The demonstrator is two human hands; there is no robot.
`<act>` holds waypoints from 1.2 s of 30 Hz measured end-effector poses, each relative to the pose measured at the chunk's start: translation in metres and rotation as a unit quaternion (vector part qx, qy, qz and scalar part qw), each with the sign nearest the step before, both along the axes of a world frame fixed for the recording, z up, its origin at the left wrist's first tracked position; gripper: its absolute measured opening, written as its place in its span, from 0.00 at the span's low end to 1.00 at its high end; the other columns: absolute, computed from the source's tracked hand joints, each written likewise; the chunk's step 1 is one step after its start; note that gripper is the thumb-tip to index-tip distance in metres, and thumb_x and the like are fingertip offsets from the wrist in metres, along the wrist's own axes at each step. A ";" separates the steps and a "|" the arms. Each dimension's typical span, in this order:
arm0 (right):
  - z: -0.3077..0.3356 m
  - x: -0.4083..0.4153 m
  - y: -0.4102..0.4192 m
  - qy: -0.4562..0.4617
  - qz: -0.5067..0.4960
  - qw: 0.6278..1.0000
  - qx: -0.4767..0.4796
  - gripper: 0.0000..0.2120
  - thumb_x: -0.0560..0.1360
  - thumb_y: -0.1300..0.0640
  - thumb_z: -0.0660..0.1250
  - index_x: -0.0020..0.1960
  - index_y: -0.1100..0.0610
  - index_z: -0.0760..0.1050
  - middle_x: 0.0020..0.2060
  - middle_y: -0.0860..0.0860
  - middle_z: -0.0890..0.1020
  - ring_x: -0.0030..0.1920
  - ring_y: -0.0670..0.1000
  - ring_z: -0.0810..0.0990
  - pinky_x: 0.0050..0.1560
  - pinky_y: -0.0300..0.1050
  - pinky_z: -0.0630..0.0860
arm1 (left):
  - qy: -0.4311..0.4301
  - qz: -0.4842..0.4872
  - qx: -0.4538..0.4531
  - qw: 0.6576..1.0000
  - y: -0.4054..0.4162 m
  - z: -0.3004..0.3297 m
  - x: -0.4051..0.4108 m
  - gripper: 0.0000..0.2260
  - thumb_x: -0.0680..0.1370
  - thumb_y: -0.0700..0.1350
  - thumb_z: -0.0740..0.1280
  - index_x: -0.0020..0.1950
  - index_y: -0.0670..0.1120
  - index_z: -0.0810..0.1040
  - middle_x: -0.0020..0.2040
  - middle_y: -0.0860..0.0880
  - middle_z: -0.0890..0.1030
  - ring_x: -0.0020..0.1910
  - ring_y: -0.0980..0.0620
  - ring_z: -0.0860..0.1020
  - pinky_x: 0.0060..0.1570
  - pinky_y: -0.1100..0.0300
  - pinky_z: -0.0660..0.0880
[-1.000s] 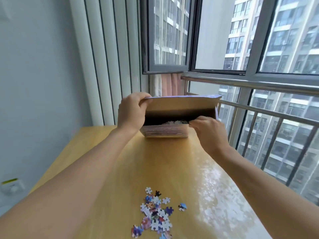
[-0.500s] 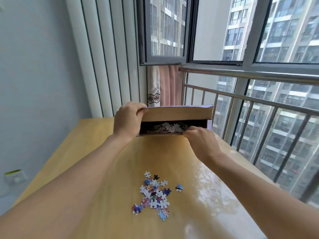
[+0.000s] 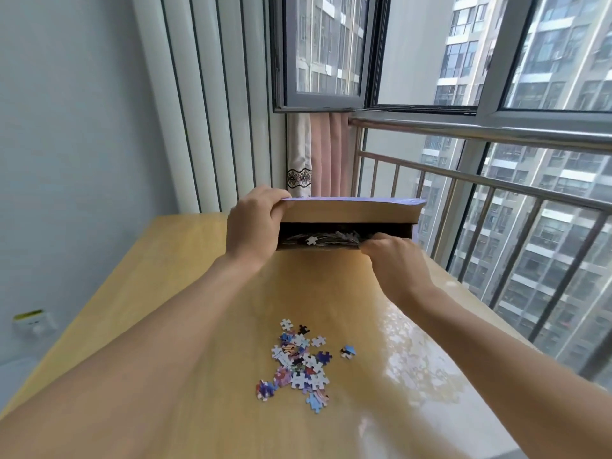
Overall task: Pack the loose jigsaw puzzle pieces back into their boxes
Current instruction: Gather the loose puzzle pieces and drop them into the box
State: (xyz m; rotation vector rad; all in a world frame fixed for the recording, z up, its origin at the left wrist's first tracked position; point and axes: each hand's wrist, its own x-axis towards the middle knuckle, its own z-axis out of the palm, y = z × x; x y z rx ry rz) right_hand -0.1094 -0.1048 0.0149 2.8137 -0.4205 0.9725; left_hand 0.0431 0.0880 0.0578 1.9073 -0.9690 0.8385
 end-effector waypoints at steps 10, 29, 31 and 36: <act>-0.023 -0.011 0.019 0.055 0.087 0.994 0.044 0.08 0.75 0.63 0.70 0.49 0.53 0.85 0.45 0.50 0.85 0.44 0.55 0.82 0.40 0.50 0.79 | 0.034 0.007 0.070 0.997 0.001 -0.041 0.001 0.07 0.80 0.45 0.68 0.55 0.49 0.84 0.51 0.50 0.84 0.48 0.47 0.80 0.44 0.55 0.73; -0.051 -0.031 0.051 0.278 0.112 0.901 0.312 0.10 0.68 0.60 0.80 0.47 0.54 0.84 0.39 0.47 0.85 0.41 0.45 0.83 0.42 0.40 0.79 | 0.384 -0.093 0.197 0.897 0.062 -0.149 -0.064 0.30 0.79 0.60 0.64 0.78 0.51 0.61 0.72 0.53 0.72 0.70 0.53 0.71 0.70 0.54 0.67; -0.055 -0.026 0.057 0.260 0.135 0.896 0.334 0.12 0.67 0.62 0.80 0.50 0.56 0.84 0.39 0.47 0.85 0.41 0.46 0.84 0.43 0.40 0.80 | 0.353 -0.108 0.267 0.890 0.062 -0.151 -0.073 0.30 0.81 0.59 0.60 0.81 0.53 0.56 0.76 0.53 0.67 0.72 0.53 0.69 0.72 0.52 0.64; -0.054 -0.024 0.068 0.235 0.184 0.858 0.419 0.28 0.65 0.54 0.83 0.64 0.53 0.80 0.53 0.45 0.84 0.53 0.45 0.82 0.54 0.44 0.80 | 0.437 -0.243 0.215 0.839 0.070 -0.136 -0.079 0.40 0.71 0.62 0.67 0.80 0.57 0.56 0.75 0.60 0.68 0.72 0.65 0.65 0.75 0.55 0.61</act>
